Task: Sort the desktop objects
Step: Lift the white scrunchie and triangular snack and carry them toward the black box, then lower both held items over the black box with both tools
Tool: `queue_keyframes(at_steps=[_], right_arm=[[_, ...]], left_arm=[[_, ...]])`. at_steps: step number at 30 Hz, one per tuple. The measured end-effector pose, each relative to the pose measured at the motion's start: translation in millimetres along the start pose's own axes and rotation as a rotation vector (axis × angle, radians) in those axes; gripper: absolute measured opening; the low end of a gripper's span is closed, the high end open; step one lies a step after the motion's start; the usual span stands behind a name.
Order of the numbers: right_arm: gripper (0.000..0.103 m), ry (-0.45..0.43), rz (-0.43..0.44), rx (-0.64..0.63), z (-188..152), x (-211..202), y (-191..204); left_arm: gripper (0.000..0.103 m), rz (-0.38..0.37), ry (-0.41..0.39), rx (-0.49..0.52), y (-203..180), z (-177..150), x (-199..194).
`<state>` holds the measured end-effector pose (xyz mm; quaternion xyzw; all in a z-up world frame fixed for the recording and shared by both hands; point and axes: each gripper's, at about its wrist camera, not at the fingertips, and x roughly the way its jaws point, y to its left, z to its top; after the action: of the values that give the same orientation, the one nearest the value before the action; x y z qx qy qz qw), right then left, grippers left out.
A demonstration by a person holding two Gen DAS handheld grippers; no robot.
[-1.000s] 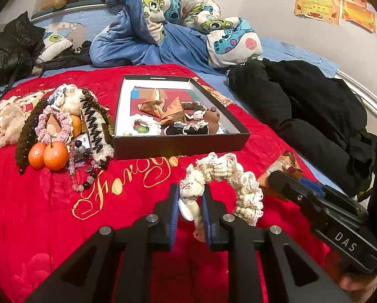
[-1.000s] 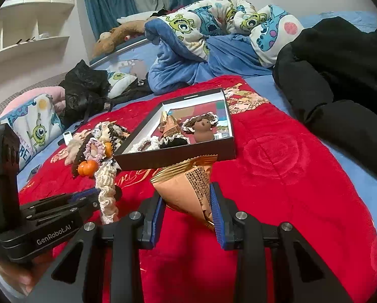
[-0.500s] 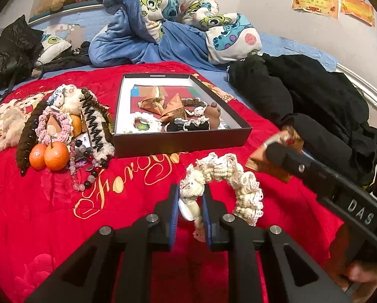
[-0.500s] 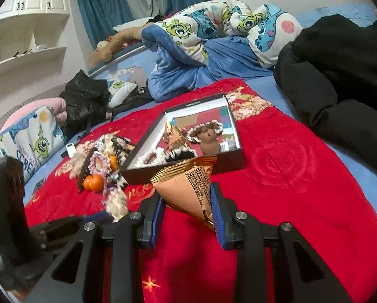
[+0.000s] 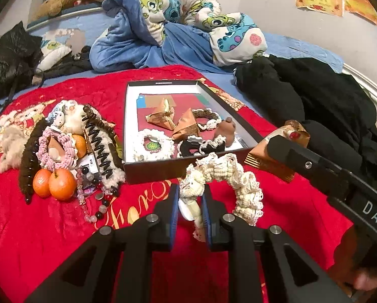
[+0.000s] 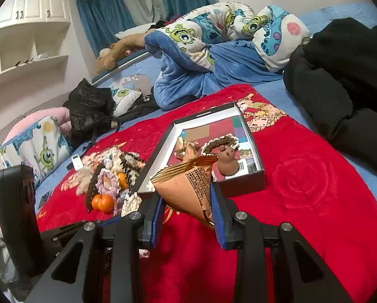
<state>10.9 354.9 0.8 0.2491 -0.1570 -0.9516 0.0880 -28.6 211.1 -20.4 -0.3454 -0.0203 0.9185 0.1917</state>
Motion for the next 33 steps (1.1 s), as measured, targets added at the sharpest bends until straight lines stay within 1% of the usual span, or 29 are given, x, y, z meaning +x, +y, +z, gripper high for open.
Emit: queue_keyframes(at_steps=[3,6,10,13,15,17,22,24,26,28,30,31,33], right_arm=[[0.032,-0.009,0.007,0.039,5,7,-2],[0.032,-0.017,0.007,0.048,12,13,-1],[0.032,-0.045,0.004,0.059,28,21,-4],[0.032,-0.038,0.001,0.034,46,33,-6],[0.032,-0.035,0.028,0.029,59,43,-10],[0.032,-0.031,0.035,0.012,73,55,-12],[0.032,-0.011,0.022,-0.031,104,94,-18],[0.032,0.01,0.029,-0.049,114,112,-22],[0.032,0.049,0.023,-0.077,123,135,-26],[0.032,0.103,0.015,-0.104,127,154,-28],[0.032,0.156,-0.029,-0.13,131,174,-32],[0.032,0.175,-0.04,-0.134,132,182,-35],[0.032,0.217,-0.044,-0.122,133,197,-41]], left_arm=[[0.018,0.001,0.003,-0.014,4,10,6],[0.018,0.002,-0.001,-0.023,8,22,12],[0.018,0.01,-0.006,-0.029,13,49,21],[0.018,0.01,-0.003,-0.029,19,74,28],[0.018,0.024,-0.006,-0.008,22,93,35],[0.018,0.047,-0.013,0.005,25,107,44],[0.018,0.088,-0.008,0.048,32,138,79],[0.018,0.087,-0.007,0.048,36,147,93],[0.018,0.079,0.016,0.044,42,157,112],[0.018,0.057,0.062,0.042,48,169,135],[0.018,0.07,0.1,0.057,49,174,152],[0.018,0.085,0.132,0.061,51,178,164],[0.018,0.077,0.172,0.04,56,181,180]])
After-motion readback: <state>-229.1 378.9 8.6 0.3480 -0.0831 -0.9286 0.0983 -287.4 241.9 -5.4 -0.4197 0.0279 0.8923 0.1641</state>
